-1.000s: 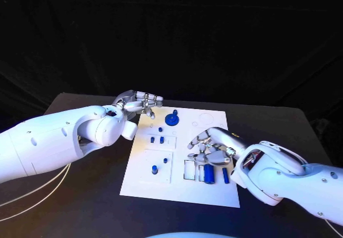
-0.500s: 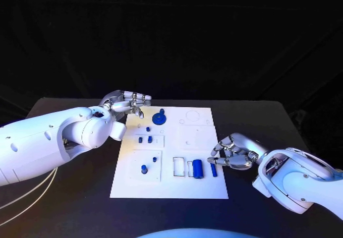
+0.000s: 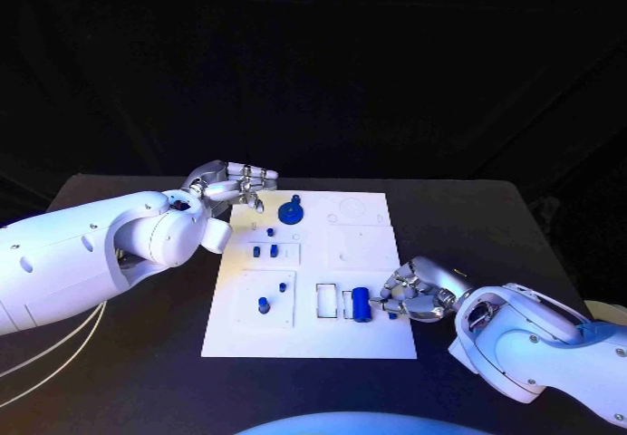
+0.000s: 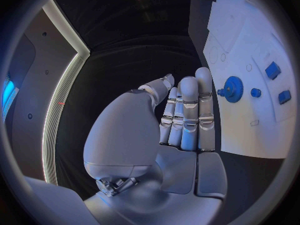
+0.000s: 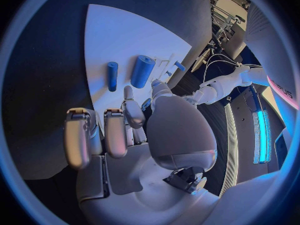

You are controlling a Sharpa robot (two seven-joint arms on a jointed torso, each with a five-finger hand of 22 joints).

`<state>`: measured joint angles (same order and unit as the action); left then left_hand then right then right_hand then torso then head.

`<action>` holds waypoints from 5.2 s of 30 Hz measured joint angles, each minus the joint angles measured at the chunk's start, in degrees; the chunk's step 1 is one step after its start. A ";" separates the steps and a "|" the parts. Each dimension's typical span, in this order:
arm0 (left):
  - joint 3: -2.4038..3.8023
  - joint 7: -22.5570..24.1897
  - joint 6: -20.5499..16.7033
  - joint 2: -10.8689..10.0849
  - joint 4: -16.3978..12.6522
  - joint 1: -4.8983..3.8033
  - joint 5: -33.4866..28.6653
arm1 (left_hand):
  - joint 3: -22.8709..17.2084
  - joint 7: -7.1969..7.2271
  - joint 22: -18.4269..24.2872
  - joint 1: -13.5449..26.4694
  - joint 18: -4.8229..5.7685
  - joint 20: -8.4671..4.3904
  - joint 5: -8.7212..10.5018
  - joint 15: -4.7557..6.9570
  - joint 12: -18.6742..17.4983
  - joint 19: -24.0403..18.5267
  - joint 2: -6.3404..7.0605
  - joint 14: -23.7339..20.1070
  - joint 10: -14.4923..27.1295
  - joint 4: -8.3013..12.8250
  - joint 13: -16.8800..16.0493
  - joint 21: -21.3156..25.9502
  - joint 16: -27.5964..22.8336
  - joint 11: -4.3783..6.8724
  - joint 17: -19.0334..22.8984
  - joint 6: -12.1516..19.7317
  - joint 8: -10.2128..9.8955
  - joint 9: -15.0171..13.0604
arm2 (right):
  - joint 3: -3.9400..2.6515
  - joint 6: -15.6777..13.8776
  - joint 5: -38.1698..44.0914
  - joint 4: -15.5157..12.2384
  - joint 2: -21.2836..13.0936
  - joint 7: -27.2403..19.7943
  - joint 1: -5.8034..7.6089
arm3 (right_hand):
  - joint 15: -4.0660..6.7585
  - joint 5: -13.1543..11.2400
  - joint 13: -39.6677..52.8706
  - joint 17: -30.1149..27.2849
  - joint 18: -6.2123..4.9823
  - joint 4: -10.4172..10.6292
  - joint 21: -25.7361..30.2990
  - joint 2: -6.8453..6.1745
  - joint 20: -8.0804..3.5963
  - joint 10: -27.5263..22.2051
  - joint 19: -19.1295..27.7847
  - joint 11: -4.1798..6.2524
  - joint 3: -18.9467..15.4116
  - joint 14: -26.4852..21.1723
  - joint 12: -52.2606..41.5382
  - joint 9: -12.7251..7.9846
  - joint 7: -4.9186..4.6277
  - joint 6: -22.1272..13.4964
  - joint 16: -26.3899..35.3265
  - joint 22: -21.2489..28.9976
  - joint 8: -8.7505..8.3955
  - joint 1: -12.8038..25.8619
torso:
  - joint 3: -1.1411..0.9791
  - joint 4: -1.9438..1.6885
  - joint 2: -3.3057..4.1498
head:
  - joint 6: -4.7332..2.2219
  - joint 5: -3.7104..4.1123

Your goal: Assemble the parts on the task board

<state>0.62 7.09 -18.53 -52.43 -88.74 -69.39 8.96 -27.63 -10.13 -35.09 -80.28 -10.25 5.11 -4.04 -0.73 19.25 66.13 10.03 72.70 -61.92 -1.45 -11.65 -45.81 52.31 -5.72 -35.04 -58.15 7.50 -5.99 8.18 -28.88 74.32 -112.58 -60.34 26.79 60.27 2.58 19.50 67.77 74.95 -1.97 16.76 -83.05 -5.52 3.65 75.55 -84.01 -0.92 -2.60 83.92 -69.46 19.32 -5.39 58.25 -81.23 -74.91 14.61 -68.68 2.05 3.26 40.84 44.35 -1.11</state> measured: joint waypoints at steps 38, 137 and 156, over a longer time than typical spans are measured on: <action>-0.01 0.51 -0.12 -0.25 -0.28 0.01 -0.72 | 0.38 -0.20 0.24 0.84 -0.01 0.21 0.00 -0.21 0.00 0.21 -0.84 -0.21 0.41 -0.38 -0.19 0.22 0.00 0.01 -0.30 0.21 0.00 0.04 | -0.46 -0.08 3.67 4.47 7.17 4.10 -1.94 | -0.01 -0.76 0.69 -0.02 -0.11 -0.82 -0.24 -0.66 0.01 -0.01 0.00 0.00 -3.35 0.00 0.01 1.43 0.15 -0.66 -0.32 -0.03 1.28 -0.72 | 0.46 -1.24 0.46 | -0.22 0.93; -0.01 0.41 -0.01 -0.53 -0.42 0.01 -1.12 | 0.37 -0.19 0.39 1.06 0.00 0.21 0.00 -0.21 0.27 0.21 -1.06 -0.21 0.56 -0.38 -0.31 0.40 0.00 -0.15 -0.14 0.21 0.00 0.06 | -0.78 0.81 9.05 2.45 11.62 11.73 -0.37 | 2.25 -10.30 7.28 -0.03 0.71 -0.89 -4.78 8.34 -2.04 6.97 0.00 2.68 -9.20 0.21 -6.75 7.40 3.12 2.28 -2.32 -0.02 10.44 1.51 | 1.20 -2.98 1.30 | -1.65 1.41; -0.01 0.36 0.01 -0.61 -0.43 0.01 -1.13 | 0.37 -0.20 0.38 1.06 0.00 0.21 0.00 -0.21 0.27 0.21 -1.05 -0.21 0.61 -0.38 -0.30 0.40 0.00 -0.20 -0.14 0.21 0.00 0.10 | -0.99 -1.09 9.96 1.89 11.38 12.84 -0.37 | 2.64 -9.79 7.46 -0.04 0.71 -0.01 -5.37 9.74 -2.45 7.84 0.01 3.22 -11.57 0.21 -7.78 7.93 2.89 2.51 -2.77 -0.01 11.32 2.62 | 1.27 -3.13 1.33 | -1.85 1.52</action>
<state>0.62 7.45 -18.52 -53.04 -89.17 -69.39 7.83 -27.26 -10.32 -34.72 -79.22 -10.26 5.31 -4.04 -0.93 19.52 66.34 8.98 72.49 -61.31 -1.83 -11.95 -45.41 52.31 -5.92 -35.18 -57.94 7.50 -5.88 7.19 -29.97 84.27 -110.69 -48.97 39.63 59.91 5.23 9.71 75.23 74.91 -1.26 16.75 -88.42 4.22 1.20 83.39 -84.00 2.30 -14.17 84.13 -77.24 27.26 -2.50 60.76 -83.99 -74.91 25.93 -66.05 3.32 0.13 42.18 42.51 0.41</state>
